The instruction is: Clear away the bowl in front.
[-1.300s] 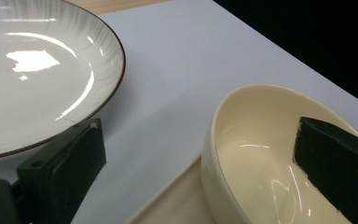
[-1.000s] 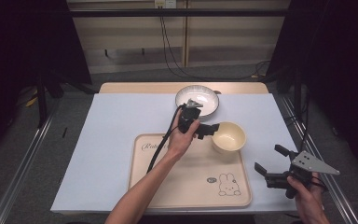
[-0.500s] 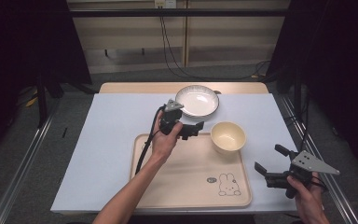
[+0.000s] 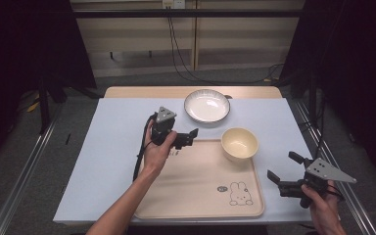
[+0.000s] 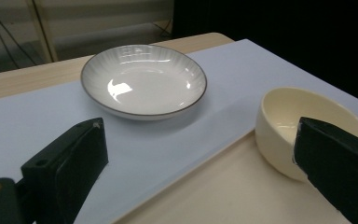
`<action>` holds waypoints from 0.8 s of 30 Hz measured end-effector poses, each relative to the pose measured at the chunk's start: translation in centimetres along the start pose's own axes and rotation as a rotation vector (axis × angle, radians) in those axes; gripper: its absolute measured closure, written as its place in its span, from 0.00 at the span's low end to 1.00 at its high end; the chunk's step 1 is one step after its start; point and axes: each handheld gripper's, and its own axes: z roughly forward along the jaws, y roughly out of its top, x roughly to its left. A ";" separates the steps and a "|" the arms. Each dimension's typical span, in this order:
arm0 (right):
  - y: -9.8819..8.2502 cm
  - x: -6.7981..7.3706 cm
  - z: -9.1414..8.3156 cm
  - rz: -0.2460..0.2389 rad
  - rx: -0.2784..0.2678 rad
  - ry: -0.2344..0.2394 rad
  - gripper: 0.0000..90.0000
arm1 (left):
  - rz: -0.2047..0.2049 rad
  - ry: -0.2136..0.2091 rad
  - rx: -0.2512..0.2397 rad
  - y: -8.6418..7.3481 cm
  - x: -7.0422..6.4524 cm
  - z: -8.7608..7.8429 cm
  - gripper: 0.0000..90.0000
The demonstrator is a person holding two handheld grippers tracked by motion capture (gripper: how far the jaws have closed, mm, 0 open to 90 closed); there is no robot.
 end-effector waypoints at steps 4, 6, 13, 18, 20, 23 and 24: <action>0.0 0.0 0.1 0.000 0.002 -0.003 0.00 | -0.010 0.021 -0.033 -0.5 0.4 -1.2 0.02; 0.0 0.0 0.1 0.003 0.002 -0.002 0.00 | -0.012 0.026 -0.033 -0.9 0.6 -1.7 0.02; 0.0 0.0 0.2 0.006 0.002 -0.007 0.00 | -0.018 0.062 -0.045 -2.0 0.9 -3.9 0.02; 0.0 0.0 0.2 0.003 0.004 -0.005 0.00 | -0.010 0.112 -0.085 -2.6 1.3 -6.0 0.02; 0.0 0.0 0.2 0.003 0.005 -0.005 0.00 | -0.023 0.110 -0.094 -2.7 1.7 -6.9 0.01; 0.0 0.0 0.2 0.003 0.006 -0.002 0.00 | -0.012 0.131 -0.107 -3.1 1.9 -8.1 0.02; 0.0 0.0 0.2 0.002 0.006 -0.005 0.00 | 0.004 0.136 -0.098 -3.3 2.1 -8.6 0.01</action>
